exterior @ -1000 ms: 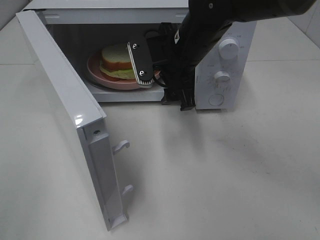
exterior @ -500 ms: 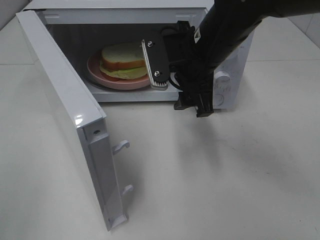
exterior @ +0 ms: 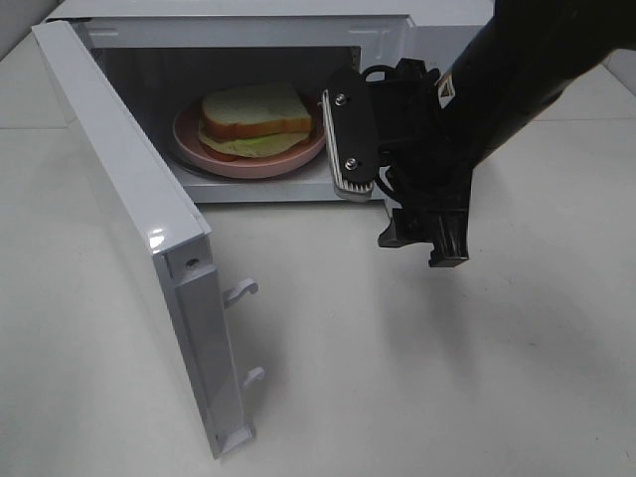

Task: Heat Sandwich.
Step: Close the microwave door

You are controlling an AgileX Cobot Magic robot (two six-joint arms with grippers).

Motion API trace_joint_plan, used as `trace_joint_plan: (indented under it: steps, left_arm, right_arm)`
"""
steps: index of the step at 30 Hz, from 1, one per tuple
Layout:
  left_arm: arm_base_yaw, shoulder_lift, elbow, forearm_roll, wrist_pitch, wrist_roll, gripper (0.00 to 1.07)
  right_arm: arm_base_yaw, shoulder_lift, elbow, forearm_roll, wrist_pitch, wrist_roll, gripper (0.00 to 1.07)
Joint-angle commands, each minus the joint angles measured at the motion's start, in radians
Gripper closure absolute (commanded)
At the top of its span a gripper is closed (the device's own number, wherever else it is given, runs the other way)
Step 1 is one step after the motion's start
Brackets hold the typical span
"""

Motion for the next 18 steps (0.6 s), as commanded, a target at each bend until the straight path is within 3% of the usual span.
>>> trace_joint_plan:
  steps: [1,18]
  left_arm:
    - [0.003,-0.025,0.0,-0.001,-0.009,0.001,0.05]
    - [0.003,-0.025,0.0,-0.001,-0.009,0.001,0.05]
  right_arm:
    - [0.0,-0.035,0.029,-0.001,-0.001,0.03,0.31]
    - [0.0,-0.26,0.237,-0.002,0.018,0.312,0.31]
